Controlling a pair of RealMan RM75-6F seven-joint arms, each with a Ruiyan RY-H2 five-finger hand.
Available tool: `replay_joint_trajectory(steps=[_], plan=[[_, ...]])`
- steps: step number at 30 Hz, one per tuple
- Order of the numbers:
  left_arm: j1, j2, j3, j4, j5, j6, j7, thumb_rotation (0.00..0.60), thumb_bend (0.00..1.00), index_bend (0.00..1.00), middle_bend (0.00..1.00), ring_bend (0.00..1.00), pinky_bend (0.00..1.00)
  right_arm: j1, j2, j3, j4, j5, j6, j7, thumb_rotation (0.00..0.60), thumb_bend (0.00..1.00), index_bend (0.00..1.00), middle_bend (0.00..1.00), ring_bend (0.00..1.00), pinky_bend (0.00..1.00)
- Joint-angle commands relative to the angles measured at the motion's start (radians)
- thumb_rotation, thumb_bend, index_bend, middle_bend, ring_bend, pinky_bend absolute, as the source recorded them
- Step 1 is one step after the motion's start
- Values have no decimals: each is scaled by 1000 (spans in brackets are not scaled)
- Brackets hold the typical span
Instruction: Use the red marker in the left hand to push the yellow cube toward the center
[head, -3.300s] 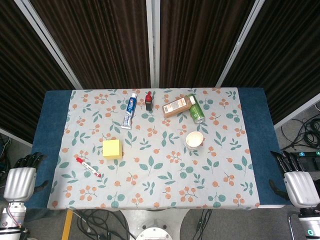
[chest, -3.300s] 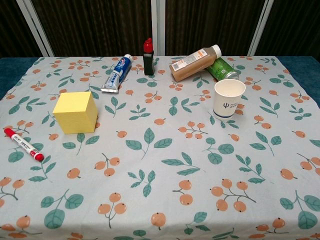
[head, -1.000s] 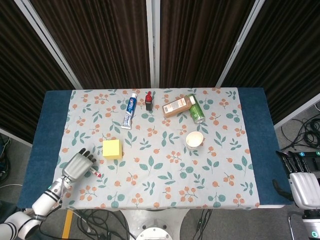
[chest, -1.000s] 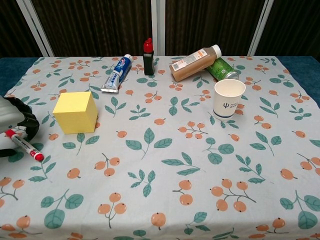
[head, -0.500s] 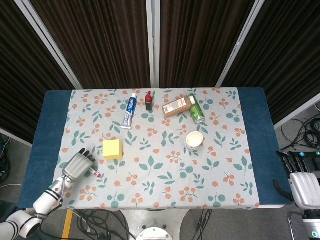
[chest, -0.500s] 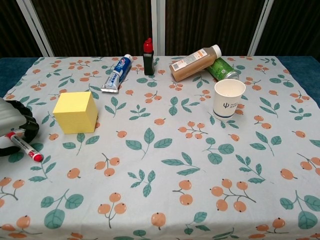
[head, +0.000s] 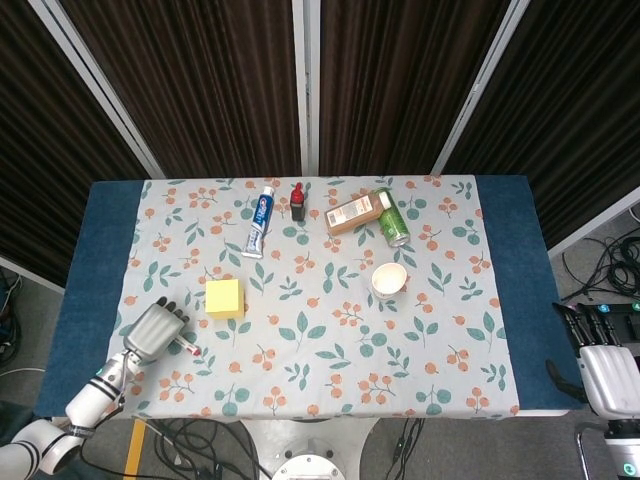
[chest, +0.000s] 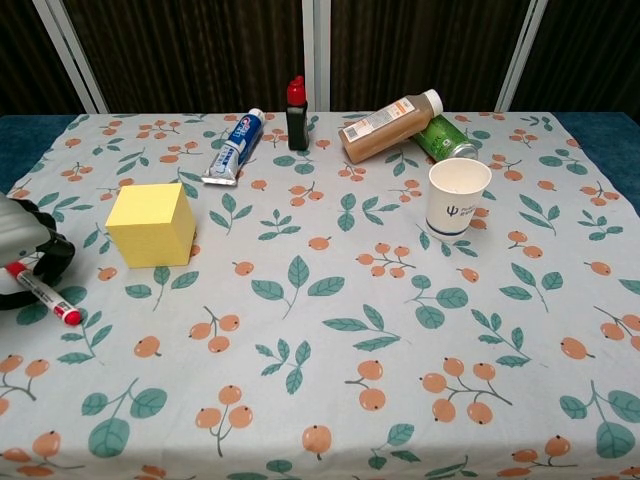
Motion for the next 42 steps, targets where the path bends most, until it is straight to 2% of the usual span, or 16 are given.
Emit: replay_joint_trajectory(steps=[1,9,13,22,28,34,42], plan=[[2,-5,3,12,4,10,-14,600,342,702,694,457,426,0,1,0,-2,1,0,-1,600,270,36,121,0,0],[8,-7,5,26,2,28,-57,600,349,727,720,491,503,0,4,0,-9,0,0,-7,600,272,35,122,0,0],[13,5,-1,16,-11,34,-97,600,393,731,722,502,536,-1,4,-1,-10,-2,1,-8,600,267,35,122,0,0],[32,78,-48,-70,-105,17,-202,600,444,732,724,517,562,-1,5,1,-10,-3,4,-6,600,270,36,122,0,0],[36,90,-96,-85,-216,-50,-152,600,448,734,730,523,564,-4,3,1,-4,-3,9,1,600,269,36,122,0,0],[5,77,-147,-118,-331,-145,-30,600,448,735,730,523,565,-2,3,3,3,2,6,8,600,270,36,122,0,0],[-40,64,-173,-128,-357,-187,-3,600,448,734,730,523,565,-11,3,2,12,9,12,17,600,270,35,122,0,0]])
